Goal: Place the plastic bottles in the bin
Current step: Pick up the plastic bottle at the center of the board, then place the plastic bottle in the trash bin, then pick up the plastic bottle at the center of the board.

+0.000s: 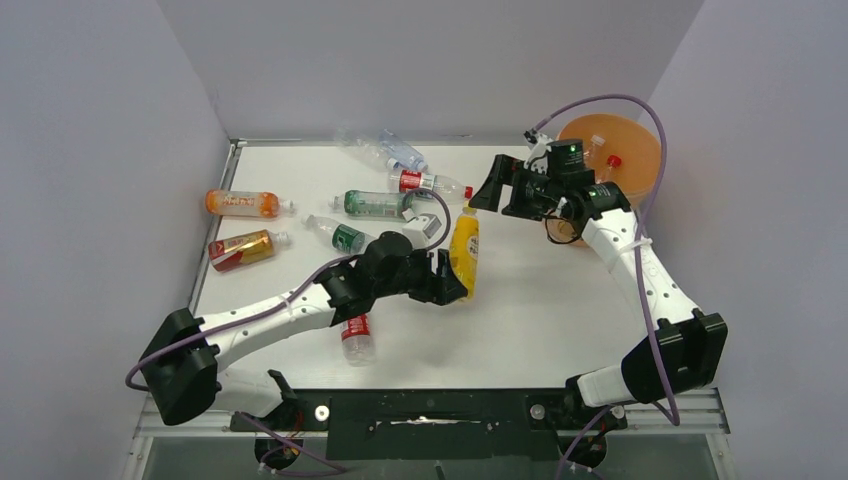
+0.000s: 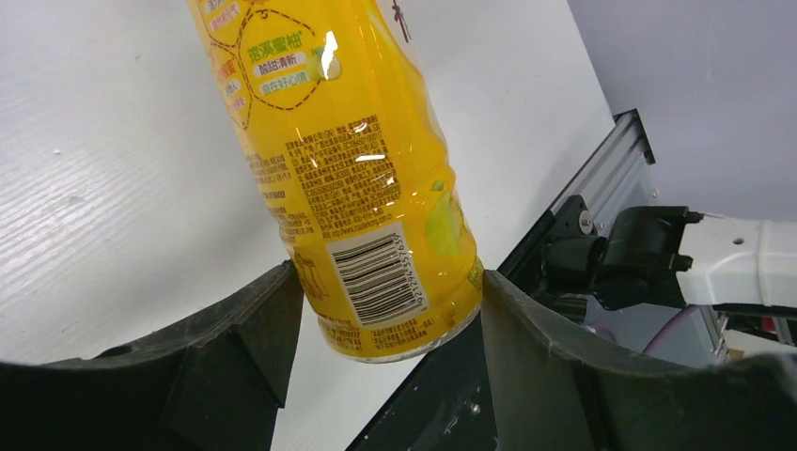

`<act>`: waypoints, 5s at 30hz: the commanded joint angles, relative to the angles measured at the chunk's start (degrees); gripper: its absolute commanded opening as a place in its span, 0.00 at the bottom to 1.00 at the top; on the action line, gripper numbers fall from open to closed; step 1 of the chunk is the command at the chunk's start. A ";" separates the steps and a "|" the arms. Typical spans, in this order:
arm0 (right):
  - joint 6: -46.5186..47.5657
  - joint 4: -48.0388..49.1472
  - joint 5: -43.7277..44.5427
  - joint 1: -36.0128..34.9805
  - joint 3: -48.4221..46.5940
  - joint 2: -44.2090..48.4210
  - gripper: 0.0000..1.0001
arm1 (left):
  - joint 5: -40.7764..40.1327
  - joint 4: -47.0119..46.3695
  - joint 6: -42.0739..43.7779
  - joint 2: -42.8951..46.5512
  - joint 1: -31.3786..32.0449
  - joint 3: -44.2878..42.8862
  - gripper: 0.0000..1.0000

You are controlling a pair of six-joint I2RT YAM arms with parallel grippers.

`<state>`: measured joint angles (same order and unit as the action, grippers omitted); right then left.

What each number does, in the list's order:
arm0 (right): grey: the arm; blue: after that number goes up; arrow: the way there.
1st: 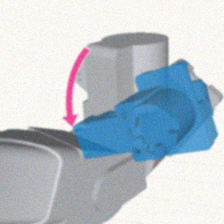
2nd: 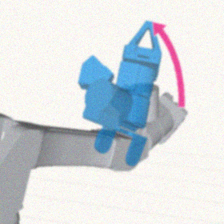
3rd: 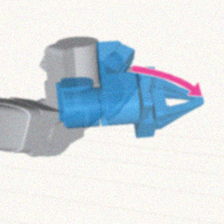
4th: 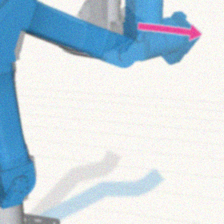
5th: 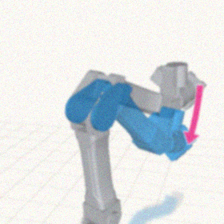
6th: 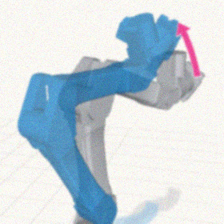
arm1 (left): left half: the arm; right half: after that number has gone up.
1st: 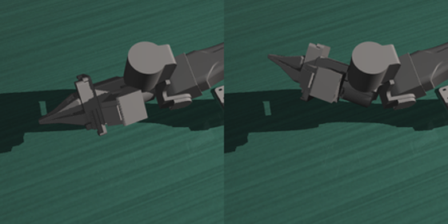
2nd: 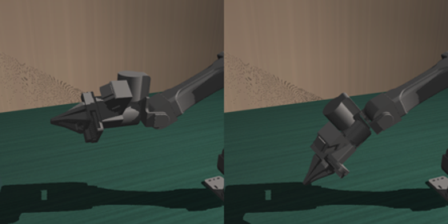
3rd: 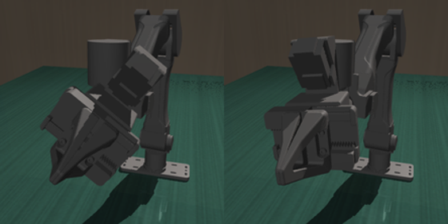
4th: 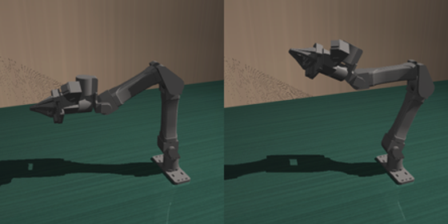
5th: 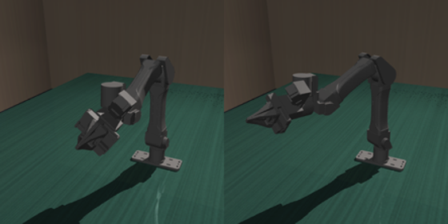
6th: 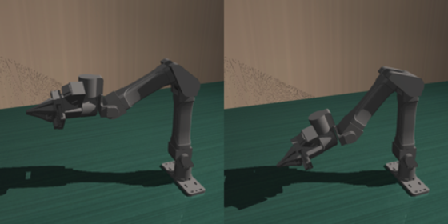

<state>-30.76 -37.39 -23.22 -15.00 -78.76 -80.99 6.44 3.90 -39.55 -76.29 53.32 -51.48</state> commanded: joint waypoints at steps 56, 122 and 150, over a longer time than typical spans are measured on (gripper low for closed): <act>5.30 -4.83 9.94 20.63 -33.27 -5.98 0.35 | -21.02 24.37 -0.92 16.19 -5.18 -1.17 0.98; 1.83 9.23 21.60 10.43 -0.64 5.47 0.99 | -22.39 27.49 -7.96 16.87 -12.77 13.59 0.98; -1.66 12.20 16.52 -6.50 13.69 9.64 0.99 | -17.97 20.63 -11.88 12.06 -4.92 11.41 0.41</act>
<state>-30.74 -29.21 -2.76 -20.80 -65.47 -73.38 -12.91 26.94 -51.46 -67.92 46.04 -34.74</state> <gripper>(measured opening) 0.991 0.550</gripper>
